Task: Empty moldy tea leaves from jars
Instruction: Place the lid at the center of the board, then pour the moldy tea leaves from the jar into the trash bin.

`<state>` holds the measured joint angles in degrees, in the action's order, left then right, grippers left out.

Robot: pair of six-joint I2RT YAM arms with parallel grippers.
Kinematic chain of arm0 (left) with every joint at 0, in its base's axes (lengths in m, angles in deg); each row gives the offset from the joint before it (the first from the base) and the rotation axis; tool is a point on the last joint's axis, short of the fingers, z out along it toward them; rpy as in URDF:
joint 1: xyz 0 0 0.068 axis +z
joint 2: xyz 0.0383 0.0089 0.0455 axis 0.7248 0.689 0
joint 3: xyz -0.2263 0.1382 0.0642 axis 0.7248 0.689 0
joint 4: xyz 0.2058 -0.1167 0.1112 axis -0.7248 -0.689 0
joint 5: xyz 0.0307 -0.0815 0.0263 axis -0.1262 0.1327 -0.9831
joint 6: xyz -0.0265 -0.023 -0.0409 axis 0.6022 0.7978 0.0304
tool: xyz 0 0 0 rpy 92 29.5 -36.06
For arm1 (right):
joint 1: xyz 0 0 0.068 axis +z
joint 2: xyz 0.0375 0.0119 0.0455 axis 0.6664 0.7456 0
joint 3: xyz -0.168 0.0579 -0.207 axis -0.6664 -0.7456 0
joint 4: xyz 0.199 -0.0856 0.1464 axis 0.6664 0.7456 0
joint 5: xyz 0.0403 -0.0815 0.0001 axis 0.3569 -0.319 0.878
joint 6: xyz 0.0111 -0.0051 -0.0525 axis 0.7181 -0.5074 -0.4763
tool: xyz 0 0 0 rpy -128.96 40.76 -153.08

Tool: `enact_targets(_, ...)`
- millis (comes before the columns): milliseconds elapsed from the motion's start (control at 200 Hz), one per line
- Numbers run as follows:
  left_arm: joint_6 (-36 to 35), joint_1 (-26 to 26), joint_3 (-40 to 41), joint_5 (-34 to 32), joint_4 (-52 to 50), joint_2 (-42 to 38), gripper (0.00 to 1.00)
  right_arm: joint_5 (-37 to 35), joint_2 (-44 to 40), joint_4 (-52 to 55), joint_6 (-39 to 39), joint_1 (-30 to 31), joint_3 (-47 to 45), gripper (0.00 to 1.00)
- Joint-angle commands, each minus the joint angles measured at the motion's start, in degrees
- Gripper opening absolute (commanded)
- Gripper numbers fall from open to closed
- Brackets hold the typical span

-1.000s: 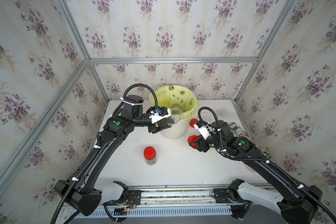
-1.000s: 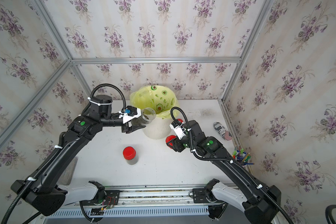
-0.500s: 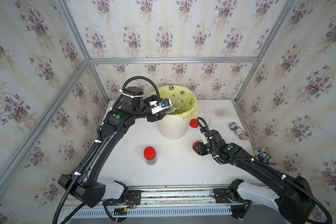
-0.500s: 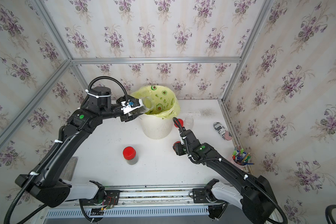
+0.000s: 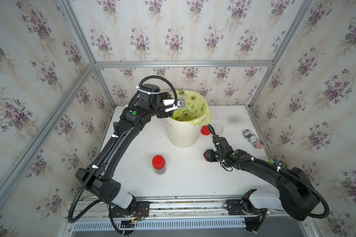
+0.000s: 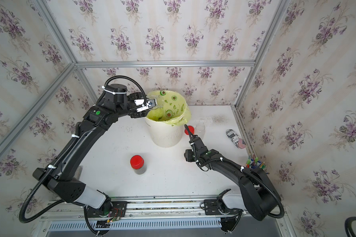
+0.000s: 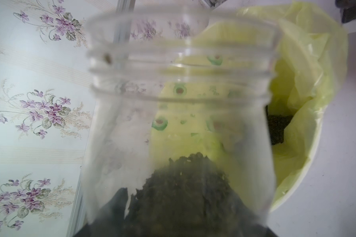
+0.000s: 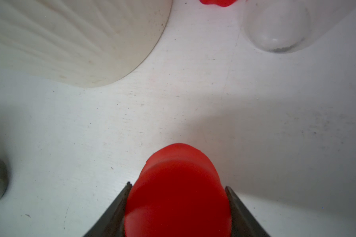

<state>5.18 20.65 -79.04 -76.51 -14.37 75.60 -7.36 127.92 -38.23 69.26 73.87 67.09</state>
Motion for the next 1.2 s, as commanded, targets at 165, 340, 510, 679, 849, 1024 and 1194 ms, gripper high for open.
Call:
enact_targets(165,-13.91,-2.16,-6.01,-14.86,1.26,5.14,0.69,1.69,3.67,-4.51,1.76,-0.46,0.08,0.44)
enact_targets(340,-21.23,-3.46,-8.36,-21.25,2.26,7.73,0.7,2.35,5.63,-5.67,1.94,-2.65,0.34,0.49)
enact_targets(510,-28.98,-4.96,-9.44,-27.92,2.94,9.8,0.7,3.27,6.7,-6.04,1.43,-3.25,0.71,0.64)
enact_targets(679,-36.82,-6.54,-7.98,-32.5,4.83,10.4,0.72,4.12,6.29,-6.36,0.76,-3.37,1.22,0.74)
enact_targets(849,-40.98,-7.16,-7.7,-34.07,6.37,11.13,0.72,5.06,6.08,-6.72,0.44,-3.64,1.34,0.81)
enact_targets(1024,-45.06,-7.24,-7.78,-34.35,8.4,11.93,0.72,6.06,5.4,-6.82,0.45,-3.77,1.45,0.85)
enact_targets(1194,-48.7,-7.49,-6.2,-34.14,10.63,11.34,0.73,7.41,3.44,-6.04,0.35,-3.95,1.44,0.87)
